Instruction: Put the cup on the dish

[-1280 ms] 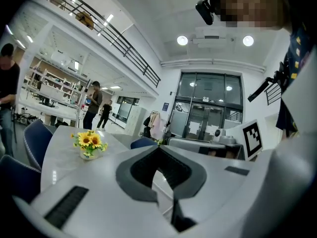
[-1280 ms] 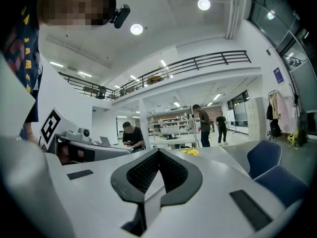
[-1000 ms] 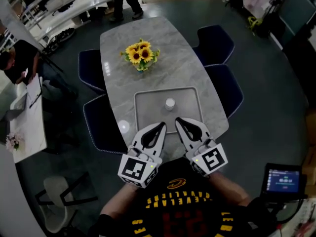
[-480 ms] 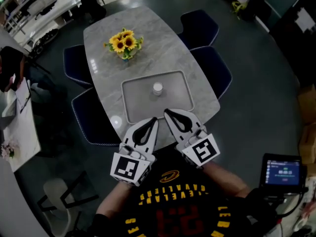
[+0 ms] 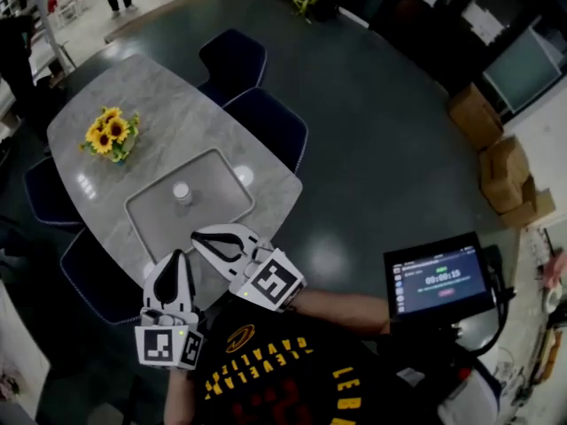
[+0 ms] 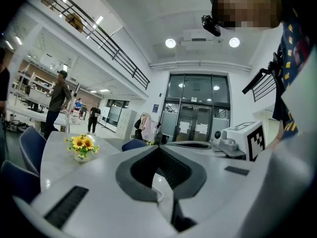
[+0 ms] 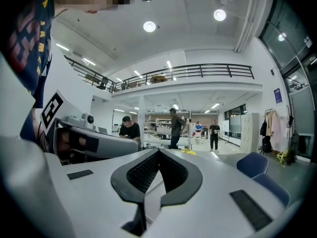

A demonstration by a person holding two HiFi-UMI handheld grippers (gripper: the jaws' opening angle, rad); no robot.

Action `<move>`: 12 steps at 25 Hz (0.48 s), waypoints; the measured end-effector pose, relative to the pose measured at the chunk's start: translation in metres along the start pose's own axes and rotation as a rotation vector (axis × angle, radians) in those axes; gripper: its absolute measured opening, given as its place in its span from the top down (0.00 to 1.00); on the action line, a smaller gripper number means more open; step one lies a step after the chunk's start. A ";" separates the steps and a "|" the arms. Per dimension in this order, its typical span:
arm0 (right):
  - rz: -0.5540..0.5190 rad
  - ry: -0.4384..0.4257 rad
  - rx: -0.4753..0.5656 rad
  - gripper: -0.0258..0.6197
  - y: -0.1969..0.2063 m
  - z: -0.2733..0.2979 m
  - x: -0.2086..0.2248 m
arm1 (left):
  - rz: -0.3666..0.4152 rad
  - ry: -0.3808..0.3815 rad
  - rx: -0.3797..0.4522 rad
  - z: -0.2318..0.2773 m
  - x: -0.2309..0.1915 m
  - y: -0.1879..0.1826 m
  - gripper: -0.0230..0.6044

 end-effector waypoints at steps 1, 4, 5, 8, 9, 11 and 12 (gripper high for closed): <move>-0.003 0.008 0.001 0.95 -0.001 -0.001 0.002 | -0.007 0.009 0.001 0.004 0.000 0.003 0.96; -0.026 0.022 -0.013 0.95 0.006 -0.005 0.008 | -0.021 0.023 0.002 0.011 0.002 0.012 0.96; -0.033 0.022 -0.011 0.95 0.007 -0.005 0.009 | -0.021 0.025 0.002 0.012 0.002 0.012 0.96; -0.032 0.027 -0.019 0.95 0.010 -0.004 0.010 | -0.022 0.039 0.002 0.016 0.001 0.013 0.96; -0.027 0.028 -0.020 0.95 0.011 -0.004 0.011 | -0.024 0.045 0.001 0.017 0.000 0.014 0.96; -0.005 0.019 0.024 0.95 0.013 -0.002 0.011 | -0.027 0.049 -0.006 0.018 -0.001 0.017 0.96; 0.016 0.011 0.063 0.95 0.014 -0.001 0.010 | -0.026 0.045 -0.012 0.017 -0.001 0.018 0.96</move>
Point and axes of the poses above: the fingertips, and each gripper's own axes: z forward along the fingers, x to its right, y out of its underside, the point moved 9 cm from there along -z, backward along the fingers, and after that the axes turned 9 degrees about z, right-handed, at the moved point
